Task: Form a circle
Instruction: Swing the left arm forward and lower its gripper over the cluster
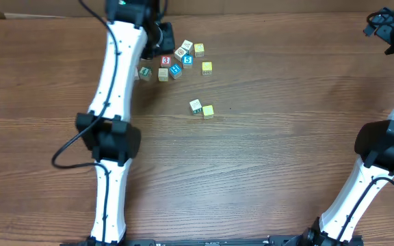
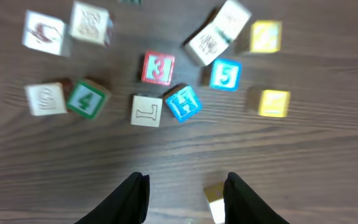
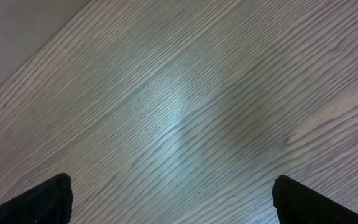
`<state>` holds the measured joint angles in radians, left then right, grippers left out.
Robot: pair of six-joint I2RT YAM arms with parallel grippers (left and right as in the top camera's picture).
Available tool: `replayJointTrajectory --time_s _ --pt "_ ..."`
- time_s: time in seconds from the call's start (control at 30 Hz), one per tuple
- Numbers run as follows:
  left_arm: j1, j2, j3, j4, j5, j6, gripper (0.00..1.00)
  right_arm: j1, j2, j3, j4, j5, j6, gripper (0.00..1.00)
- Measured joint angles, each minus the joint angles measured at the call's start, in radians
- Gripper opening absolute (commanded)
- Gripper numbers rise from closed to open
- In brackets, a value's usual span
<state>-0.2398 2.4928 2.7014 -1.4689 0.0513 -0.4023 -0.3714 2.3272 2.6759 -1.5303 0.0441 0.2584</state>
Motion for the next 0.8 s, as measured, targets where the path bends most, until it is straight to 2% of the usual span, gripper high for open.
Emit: replayJointTrajectory --time_s 0.33,0.67,0.8 --pt "-0.014 0.134 0.000 -0.001 -0.062 -0.014 0.37 0.000 0.000 0.000 0.000 0.000 0.000 1.00" --pt "-0.014 0.169 0.000 0.036 -0.168 -0.014 0.35 0.000 0.000 0.000 0.000 0.001 0.000 1.00" --pt "-0.014 0.169 0.000 0.018 -0.211 -0.014 0.41 0.000 0.000 0.000 0.000 0.000 0.000 1.00"
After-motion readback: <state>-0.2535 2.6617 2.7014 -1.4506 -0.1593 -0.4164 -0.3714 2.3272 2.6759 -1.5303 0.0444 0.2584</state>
